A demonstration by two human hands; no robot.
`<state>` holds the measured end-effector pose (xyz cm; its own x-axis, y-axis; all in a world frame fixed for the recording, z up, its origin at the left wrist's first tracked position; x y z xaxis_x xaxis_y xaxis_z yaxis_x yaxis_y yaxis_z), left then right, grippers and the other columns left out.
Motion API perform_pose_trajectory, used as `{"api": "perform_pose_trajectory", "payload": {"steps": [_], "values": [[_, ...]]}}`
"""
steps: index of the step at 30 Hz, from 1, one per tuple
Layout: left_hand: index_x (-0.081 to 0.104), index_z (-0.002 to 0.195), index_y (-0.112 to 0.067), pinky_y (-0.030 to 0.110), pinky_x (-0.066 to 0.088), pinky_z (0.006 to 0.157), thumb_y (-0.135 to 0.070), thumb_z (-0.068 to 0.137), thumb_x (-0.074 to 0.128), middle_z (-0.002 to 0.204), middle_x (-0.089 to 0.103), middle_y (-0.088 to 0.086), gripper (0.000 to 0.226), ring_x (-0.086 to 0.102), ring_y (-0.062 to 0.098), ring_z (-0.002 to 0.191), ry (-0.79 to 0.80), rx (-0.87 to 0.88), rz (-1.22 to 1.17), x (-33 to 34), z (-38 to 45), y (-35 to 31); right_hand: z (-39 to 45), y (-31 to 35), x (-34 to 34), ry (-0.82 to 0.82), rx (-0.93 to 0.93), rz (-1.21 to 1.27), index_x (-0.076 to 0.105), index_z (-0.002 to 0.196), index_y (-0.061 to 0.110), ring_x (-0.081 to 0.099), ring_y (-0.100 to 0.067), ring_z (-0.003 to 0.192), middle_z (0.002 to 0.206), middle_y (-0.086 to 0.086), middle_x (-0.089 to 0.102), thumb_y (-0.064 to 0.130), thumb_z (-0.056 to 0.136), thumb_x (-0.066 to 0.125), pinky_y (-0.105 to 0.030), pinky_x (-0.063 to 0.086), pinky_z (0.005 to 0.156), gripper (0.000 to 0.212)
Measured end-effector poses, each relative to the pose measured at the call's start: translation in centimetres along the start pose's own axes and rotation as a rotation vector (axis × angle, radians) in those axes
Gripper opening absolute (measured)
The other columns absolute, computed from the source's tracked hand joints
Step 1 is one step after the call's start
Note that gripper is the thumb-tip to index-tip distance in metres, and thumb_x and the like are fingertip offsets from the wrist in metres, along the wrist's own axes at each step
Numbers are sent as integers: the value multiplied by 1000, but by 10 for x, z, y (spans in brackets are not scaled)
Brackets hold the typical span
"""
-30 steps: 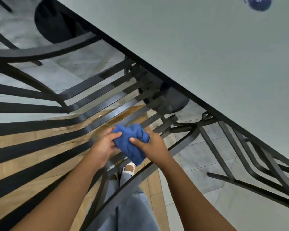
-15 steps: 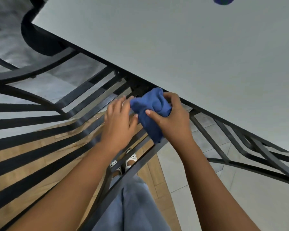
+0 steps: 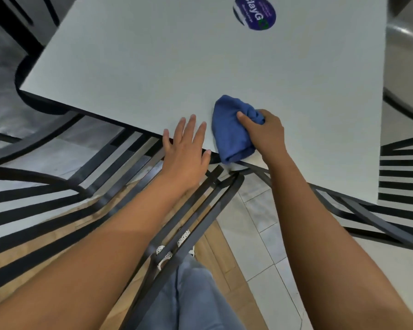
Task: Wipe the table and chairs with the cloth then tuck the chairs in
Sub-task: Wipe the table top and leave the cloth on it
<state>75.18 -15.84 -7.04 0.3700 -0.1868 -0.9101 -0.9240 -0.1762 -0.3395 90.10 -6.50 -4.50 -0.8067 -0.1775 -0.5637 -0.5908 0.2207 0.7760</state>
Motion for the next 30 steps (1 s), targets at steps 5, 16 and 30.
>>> {"api": "perform_pose_trajectory", "payload": {"steps": [5,16,30], "values": [[2,151,-20,50,-5,113,-37,100,26,158,-9,5,58,-10,22,144,23,9,97,0,28,-10,26,3,-10,26,17,-176,54,80,29,57,-21,96,88,3,59,57,83,58,-44,44,91,28],[-8,149,-18,50,-9,112,-45,100,15,156,-16,8,61,-14,24,143,39,30,137,9,54,-22,1,-1,24,-6,-209,-773,-1,150,31,-16,-35,143,158,-5,-12,53,98,22,-51,-9,112,61],[1,151,-19,46,-7,114,-41,100,23,157,-11,12,59,-9,23,144,21,31,114,8,39,-17,-2,-1,25,24,-164,-795,10,151,30,-15,-31,143,159,-4,-8,45,100,27,-55,-9,111,56]]}}
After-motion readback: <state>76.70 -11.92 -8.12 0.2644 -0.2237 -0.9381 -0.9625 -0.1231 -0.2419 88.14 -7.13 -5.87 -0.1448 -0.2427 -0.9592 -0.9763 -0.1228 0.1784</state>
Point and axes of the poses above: each hand's wrist, its own z-axis towards the middle knuckle, its own x-axis out of the palm, y = z × x, the point moved 2 cm from there along z, towards the middle knuckle
